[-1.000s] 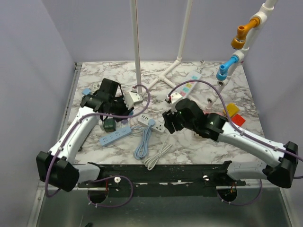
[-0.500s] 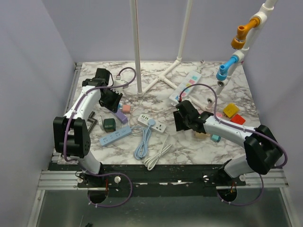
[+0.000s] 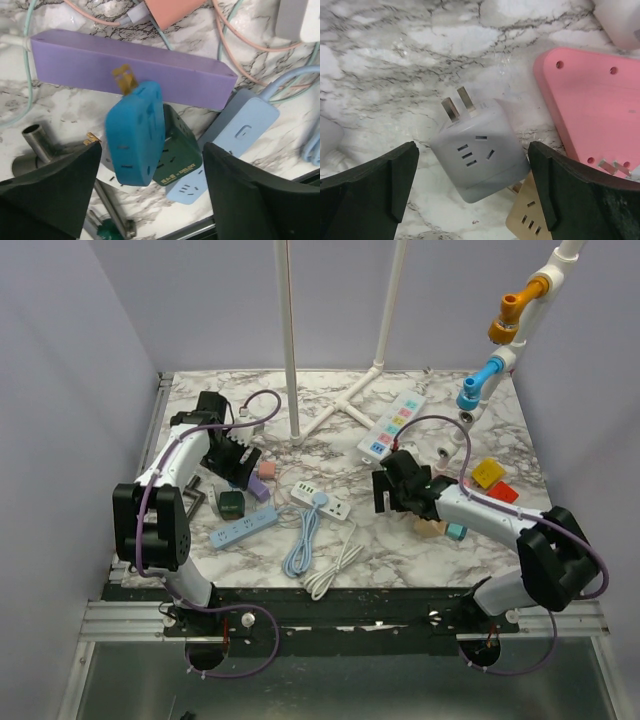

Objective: Pull the plug off the socket
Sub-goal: Place the plug at the center of the board, then remove the plug from the socket.

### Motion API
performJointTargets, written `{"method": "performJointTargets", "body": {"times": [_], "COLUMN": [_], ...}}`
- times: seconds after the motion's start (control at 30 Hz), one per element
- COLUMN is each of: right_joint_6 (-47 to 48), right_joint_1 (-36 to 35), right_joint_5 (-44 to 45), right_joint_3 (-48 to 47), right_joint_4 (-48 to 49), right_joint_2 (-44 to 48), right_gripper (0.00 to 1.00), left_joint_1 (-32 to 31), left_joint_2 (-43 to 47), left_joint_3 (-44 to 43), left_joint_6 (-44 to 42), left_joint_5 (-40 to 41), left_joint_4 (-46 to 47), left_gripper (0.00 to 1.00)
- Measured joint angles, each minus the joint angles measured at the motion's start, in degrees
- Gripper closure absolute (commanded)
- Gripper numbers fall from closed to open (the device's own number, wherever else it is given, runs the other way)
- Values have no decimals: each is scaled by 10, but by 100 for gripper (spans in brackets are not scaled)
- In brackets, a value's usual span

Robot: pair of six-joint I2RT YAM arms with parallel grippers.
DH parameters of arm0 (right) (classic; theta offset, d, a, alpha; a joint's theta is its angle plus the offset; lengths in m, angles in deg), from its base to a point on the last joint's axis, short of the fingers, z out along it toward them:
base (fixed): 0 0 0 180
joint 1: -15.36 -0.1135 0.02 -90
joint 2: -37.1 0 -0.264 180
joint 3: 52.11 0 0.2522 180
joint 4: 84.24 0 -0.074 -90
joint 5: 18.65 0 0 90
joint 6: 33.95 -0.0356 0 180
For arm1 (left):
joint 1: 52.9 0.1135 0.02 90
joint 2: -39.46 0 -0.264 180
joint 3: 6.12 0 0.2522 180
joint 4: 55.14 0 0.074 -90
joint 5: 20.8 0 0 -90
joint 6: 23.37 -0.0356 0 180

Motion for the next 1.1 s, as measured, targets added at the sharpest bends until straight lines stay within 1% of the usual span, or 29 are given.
{"method": "performJointTargets", "body": {"times": [0.13,0.23,0.33,0.43,0.5,0.53,0.63,0.7,0.77,0.87,0.93,1.1], "right_joint_6": [6,14,19,21,20,19,13,10,9,4,0,-7], "right_joint_1": [0,0,0,0,0,0,0,0,0,-1,-1,-1], "right_joint_5": [-1,-22,-58,-99,-120,-126,-140,-143,-145,-144,-143,-134], "right_joint_3": [-35,-84,-123,-134,-131,-126,-102,-81,-68,-48,-38,-29], "right_joint_4": [-17,-21,-18,-16,-16,-14,-10,-6,-5,-5,-6,-2], "right_joint_2": [36,74,100,117,121,124,142,162,179,211,231,259], "right_gripper": [0,0,0,0,0,0,0,0,0,1,4,11], "left_joint_1": [1,2,2,-5,-23,-42,-137,-198,-238,-273,-291,-315], "left_joint_2": [3,16,41,82,113,130,170,172,155,117,94,61], "left_joint_3": [-10,-41,-94,-142,-144,-136,-75,-14,36,83,98,103], "left_joint_6": [-3,-5,-5,-2,7,13,41,73,97,134,152,187], "left_joint_5": [0,-3,-15,-37,-43,-45,-47,-52,-52,-46,-43,-30], "left_joint_4": [-12,-36,-61,-78,-77,-75,-50,-16,9,44,64,111], "left_gripper": [2,1,2,2,2,2,1,2,2,2,1,2]}}
